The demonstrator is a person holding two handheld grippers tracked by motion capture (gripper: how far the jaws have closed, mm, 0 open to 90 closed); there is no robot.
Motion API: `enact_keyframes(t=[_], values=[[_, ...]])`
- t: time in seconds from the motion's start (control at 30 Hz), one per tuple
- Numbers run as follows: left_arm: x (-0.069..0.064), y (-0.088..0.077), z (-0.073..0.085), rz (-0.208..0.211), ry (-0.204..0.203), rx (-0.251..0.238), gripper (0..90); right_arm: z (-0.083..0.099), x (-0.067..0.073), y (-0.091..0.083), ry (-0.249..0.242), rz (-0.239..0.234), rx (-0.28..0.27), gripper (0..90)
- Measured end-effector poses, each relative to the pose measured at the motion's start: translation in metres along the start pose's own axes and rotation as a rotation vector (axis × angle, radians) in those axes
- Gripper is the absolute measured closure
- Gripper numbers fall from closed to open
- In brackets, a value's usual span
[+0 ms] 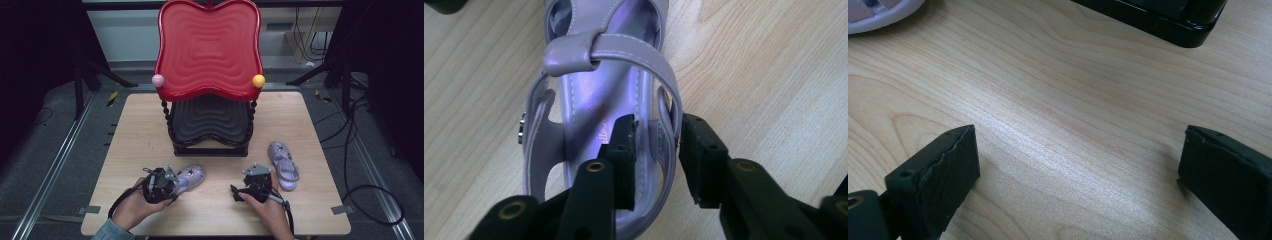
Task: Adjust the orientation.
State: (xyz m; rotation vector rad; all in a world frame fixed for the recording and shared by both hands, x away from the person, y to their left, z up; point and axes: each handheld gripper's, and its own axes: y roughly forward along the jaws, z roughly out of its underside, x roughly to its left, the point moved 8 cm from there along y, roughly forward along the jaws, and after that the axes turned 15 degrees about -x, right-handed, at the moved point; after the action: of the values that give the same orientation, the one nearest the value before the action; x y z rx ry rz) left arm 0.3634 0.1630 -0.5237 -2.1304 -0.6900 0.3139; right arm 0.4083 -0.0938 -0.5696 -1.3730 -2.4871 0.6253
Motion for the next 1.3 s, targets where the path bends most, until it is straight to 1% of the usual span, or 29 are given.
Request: enact_keyframes(t=[0.1,0.2,0.27,0.3,0.4,0.53,0.6,0.7,0.83,0.93,1.0,1.07,1.2,1.3], values=[[0.0,0.001,0.0,0.009,0.005,0.014,75.0,0.0,0.0,0.0,0.0,0.0,0.0,3.3],[-0.001,0.004,0.001,0.015,0.003,0.02,76.6,0.0,0.0,0.0,0.0,0.0,0.0,3.3],[-0.002,0.005,0.002,0.02,0.008,0.029,78.0,0.0,0.0,0.0,0.0,0.0,0.0,3.3],[-0.002,0.005,0.003,0.02,0.011,0.03,80.0,0.0,0.0,0.0,0.0,0.0,0.0,3.3],[-0.001,0.005,0.002,0.017,0.004,0.025,83.4,0.0,0.0,0.0,0.0,0.0,0.0,3.3],[0.001,0.005,0.002,0.025,0.001,0.029,84.9,0.0,0.0,0.0,0.0,0.0,0.0,3.3],[0.002,0.004,0.002,0.036,-0.004,0.029,85.6,0.0,0.0,0.0,0.0,0.0,0.0,3.3],[0.004,0.002,0.0,0.057,-0.034,0.003,86.2,0.0,0.0,0.0,0.0,0.0,0.0,3.3],[0.01,-0.005,-0.002,0.093,-0.088,-0.045,86.4,0.0,0.0,0.0,0.0,0.0,0.0,3.3],[0.014,-0.011,-0.004,0.143,-0.135,-0.086,86.5,0.0,0.0,0.0,0.0,-0.001,0.0,3.3],[0.015,-0.013,-0.005,0.166,-0.149,-0.106,86.4,0.0,0.0,0.0,-0.001,0.0,0.0,3.3],[0.015,-0.015,-0.008,0.193,-0.176,-0.136,86.4,0.0,0.0,0.0,0.0,0.0,0.0,3.3],[0.014,-0.017,-0.013,0.229,-0.202,-0.179,86.4,0.0,0.0,0.0,0.0,0.0,0.0,3.3],[0.009,-0.019,-0.019,0.245,-0.204,-0.212,86.4,0.0,0.0,0.0,0.0,0.0,0.0,3.3]])
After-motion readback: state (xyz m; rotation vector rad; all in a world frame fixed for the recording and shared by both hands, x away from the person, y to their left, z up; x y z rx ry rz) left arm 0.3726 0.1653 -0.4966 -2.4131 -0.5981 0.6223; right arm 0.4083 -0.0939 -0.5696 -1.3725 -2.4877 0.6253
